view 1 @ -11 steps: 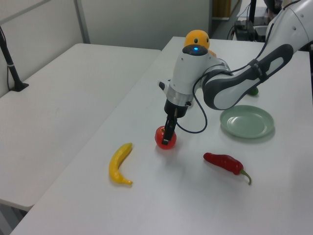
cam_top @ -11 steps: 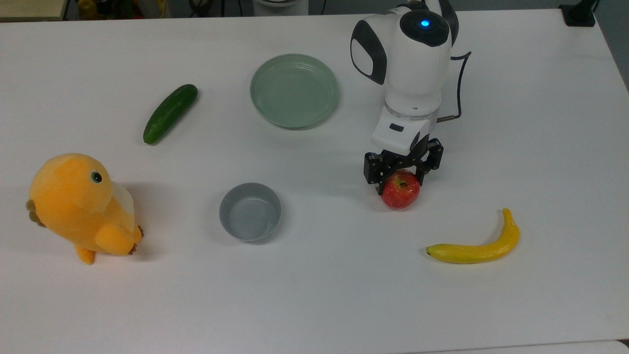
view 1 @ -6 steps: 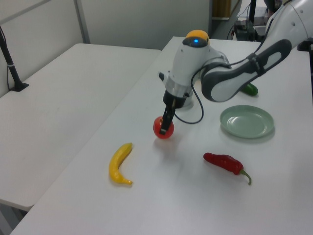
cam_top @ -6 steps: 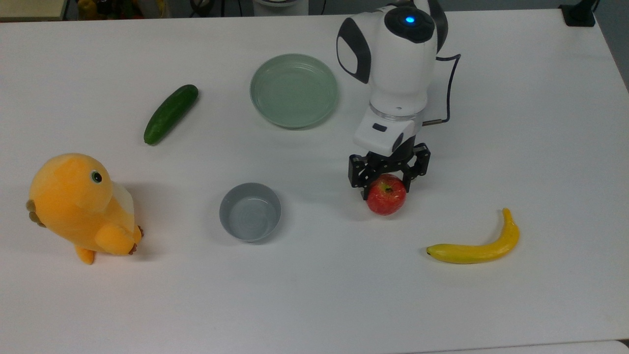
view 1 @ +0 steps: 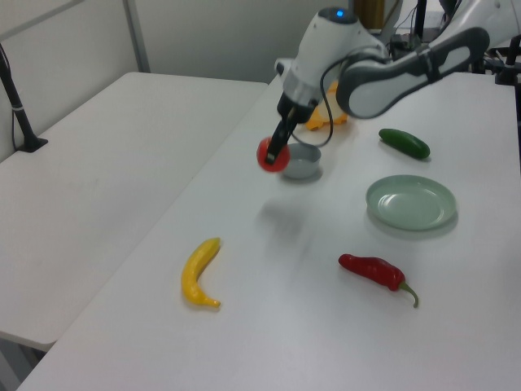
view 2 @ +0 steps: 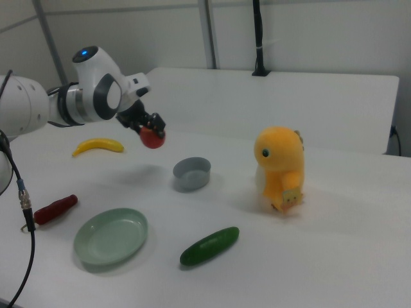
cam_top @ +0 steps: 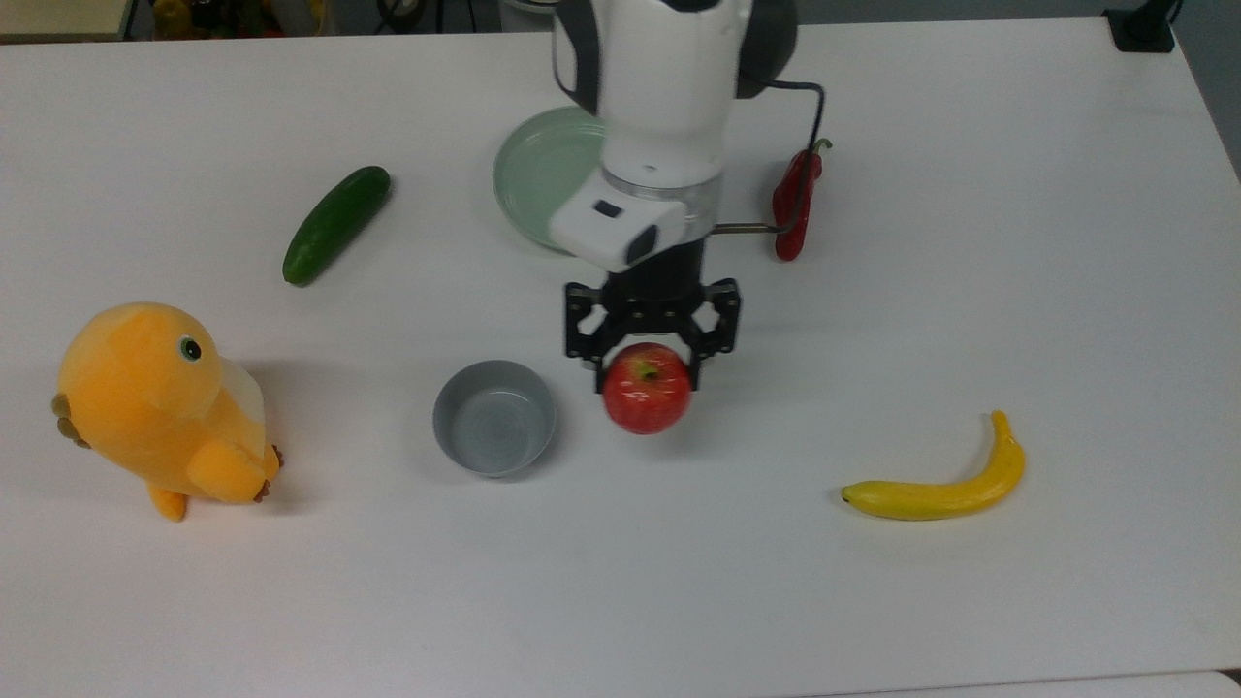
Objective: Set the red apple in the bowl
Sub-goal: 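Lift the red apple and carry it toward the grey bowl, then lower the red apple into the grey bowl and open the gripper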
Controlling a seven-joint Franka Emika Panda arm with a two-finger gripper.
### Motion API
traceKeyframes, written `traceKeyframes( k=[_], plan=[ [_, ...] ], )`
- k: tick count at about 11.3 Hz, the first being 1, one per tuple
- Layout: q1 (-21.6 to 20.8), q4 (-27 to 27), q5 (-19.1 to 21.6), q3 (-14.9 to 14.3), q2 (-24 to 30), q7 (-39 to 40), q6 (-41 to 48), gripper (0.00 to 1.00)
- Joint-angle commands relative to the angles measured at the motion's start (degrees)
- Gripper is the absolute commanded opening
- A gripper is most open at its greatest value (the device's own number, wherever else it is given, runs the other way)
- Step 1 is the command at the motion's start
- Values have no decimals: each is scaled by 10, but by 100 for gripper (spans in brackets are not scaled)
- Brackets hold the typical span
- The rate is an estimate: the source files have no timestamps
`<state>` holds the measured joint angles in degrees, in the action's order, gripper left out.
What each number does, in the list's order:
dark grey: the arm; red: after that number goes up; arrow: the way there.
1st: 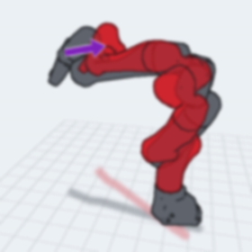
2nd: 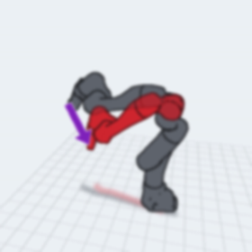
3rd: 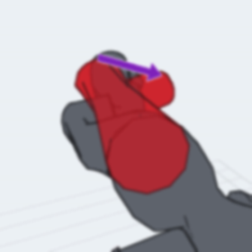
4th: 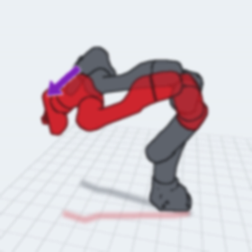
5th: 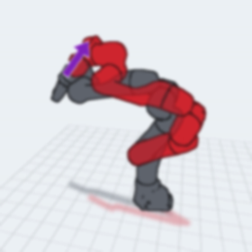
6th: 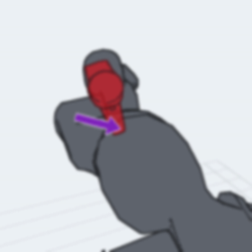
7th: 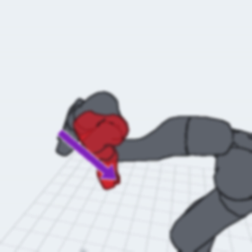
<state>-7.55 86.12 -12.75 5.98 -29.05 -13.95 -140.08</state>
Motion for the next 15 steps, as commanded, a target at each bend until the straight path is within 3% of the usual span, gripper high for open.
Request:
traceKeyframes(
  k=[1,5,7,11,15],
  plan=[
    [37,23,-8,-26,33,6,3,22],
    [85,52,-3,-46,69,9,43,22],
    [87,57,-2,-71,79,41,95,22],
    [80,67,0,-69,73,51,90,22],
    [55,61,12,-65,29,74,27,23]
  ],
)
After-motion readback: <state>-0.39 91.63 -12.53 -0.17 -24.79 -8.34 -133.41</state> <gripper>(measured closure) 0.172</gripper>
